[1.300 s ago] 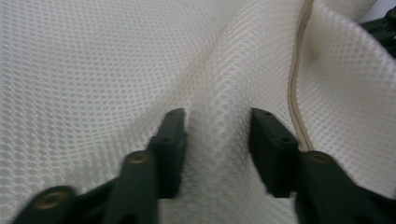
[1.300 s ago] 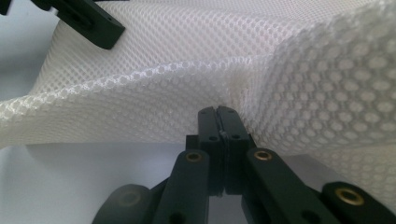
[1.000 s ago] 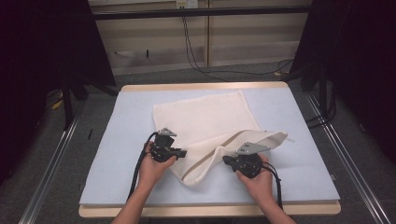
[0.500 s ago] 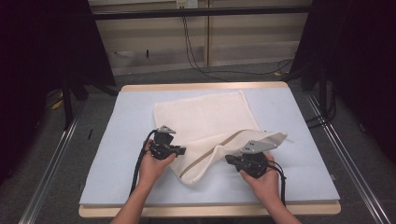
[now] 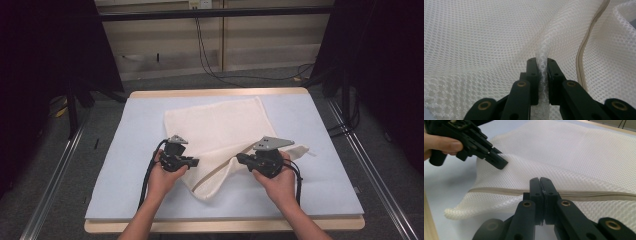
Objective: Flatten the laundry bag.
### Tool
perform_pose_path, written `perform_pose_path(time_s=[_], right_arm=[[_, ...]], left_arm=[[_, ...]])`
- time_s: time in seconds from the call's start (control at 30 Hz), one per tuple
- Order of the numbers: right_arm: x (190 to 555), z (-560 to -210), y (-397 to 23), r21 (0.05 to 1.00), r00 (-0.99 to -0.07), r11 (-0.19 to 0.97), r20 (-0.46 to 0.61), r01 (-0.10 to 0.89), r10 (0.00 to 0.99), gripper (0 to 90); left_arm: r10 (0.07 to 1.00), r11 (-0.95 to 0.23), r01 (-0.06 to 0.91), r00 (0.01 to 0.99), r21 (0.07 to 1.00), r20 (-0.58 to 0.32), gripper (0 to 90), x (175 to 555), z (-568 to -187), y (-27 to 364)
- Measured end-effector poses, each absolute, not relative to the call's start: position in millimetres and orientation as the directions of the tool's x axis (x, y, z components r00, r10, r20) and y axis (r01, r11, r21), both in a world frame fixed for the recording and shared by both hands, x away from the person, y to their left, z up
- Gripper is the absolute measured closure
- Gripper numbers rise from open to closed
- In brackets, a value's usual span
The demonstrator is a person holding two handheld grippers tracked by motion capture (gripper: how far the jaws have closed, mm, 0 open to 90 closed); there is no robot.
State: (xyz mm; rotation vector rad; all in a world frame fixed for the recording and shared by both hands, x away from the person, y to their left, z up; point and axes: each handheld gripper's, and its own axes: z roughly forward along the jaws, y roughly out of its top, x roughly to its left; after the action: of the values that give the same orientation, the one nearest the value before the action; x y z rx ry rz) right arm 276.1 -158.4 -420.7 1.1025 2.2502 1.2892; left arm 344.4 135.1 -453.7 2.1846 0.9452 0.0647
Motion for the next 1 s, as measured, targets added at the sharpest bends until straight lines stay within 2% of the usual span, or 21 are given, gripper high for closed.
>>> perform_pose_path(time_s=[0.23, 0.37, 0.5, 0.67, 0.77, 0.9, 1.0], right_arm=[[275, -427, -177, 0.817, -0.592, 0.288, 0.080, 0.500, 0.802, 86.1], [267, -437, -190, 0.793, -0.572, 0.296, 0.080, 0.533, 0.816, 86.6], [261, -442, -195, 0.786, -0.573, 0.298, 0.085, 0.542, 0.815, 85.5], [261, -425, -194, 0.805, -0.575, 0.276, 0.096, 0.525, 0.813, 82.5], [265, -414, -189, 0.813, -0.579, 0.285, 0.076, 0.507, 0.812, 79.0], [273, -409, -187, 0.815, -0.568, 0.274, 0.081, 0.511, 0.819, 74.2], [278, -409, -188, 0.816, -0.548, 0.255, 0.088, 0.519, 0.832, 66.2]], left_arm=[[0.624, -0.448, 0.604, 0.739, 0.659, -0.254, 81.0, 343, -451, 143], [0.621, -0.450, 0.603, 0.741, 0.659, -0.255, 76.9, 343, -450, 144], [0.624, -0.435, 0.604, 0.737, 0.668, -0.260, 67.0, 342, -449, 144], [0.623, -0.424, 0.606, 0.735, 0.673, -0.269, 58.3, 342, -448, 145], [0.628, -0.422, 0.600, 0.734, 0.679, -0.258, 53.1, 342, -448, 145], [0.629, -0.429, 0.599, 0.735, 0.677, -0.252, 39.5, 343, -448, 146], [0.621, -0.424, 0.600, 0.738, 0.679, -0.264, 31.7, 344, -449, 147]])
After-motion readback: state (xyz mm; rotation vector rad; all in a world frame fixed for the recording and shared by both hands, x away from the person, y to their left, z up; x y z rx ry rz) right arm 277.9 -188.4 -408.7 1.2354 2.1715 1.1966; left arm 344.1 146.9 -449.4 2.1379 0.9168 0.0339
